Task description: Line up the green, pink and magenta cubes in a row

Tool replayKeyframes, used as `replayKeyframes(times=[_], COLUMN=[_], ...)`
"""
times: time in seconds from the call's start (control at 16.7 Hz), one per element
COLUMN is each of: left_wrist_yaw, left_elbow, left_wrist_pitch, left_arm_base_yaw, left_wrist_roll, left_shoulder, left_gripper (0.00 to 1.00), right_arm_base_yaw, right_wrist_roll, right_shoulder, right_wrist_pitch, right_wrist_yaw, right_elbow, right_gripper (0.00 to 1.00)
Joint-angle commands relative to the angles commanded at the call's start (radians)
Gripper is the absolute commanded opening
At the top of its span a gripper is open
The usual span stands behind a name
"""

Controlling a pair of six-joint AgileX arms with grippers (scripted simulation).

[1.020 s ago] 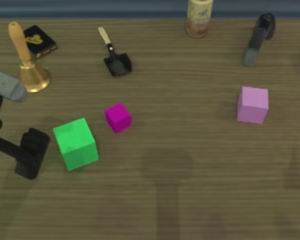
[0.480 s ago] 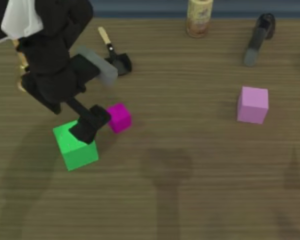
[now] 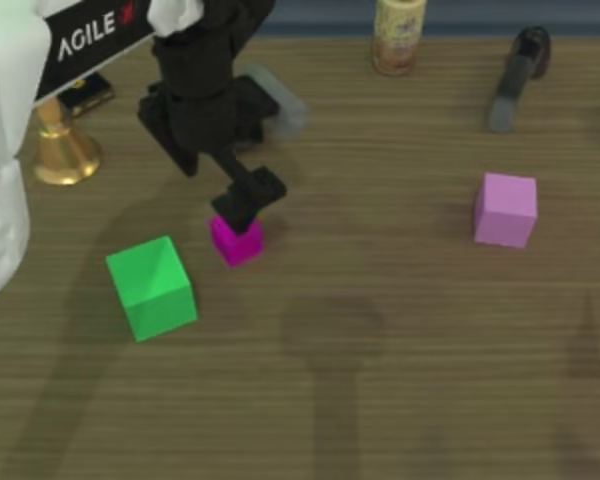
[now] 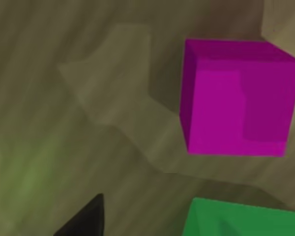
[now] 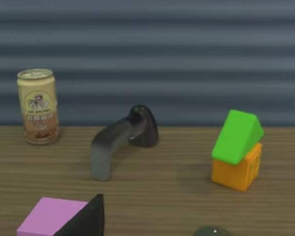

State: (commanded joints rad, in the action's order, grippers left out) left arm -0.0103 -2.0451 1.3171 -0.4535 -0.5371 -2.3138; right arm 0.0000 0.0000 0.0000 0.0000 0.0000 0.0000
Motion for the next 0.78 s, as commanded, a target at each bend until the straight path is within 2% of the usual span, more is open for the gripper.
replayKeyframes(times=[0.48,0.78], left_wrist_yaw=[0.005,0.005], left_elbow=[-0.044,0.078], left_wrist_pitch=[-0.006,-0.169], left_arm_base_yaw=[0.002,-0.001], left_wrist_roll=[-0.009,-0.011], left_shoulder=[-0.034,-0.070], left_gripper=[1.00,1.00], right_arm_base_yaw=[0.000,0.000], right_wrist_roll=[0.000,0.000], right_shoulder=[0.000,0.000], right_wrist_pitch=[0.000,0.000], right_wrist_yaw=[0.000,0.000], right_elbow=[0.000,0.000], right_gripper=[1.00,1.00])
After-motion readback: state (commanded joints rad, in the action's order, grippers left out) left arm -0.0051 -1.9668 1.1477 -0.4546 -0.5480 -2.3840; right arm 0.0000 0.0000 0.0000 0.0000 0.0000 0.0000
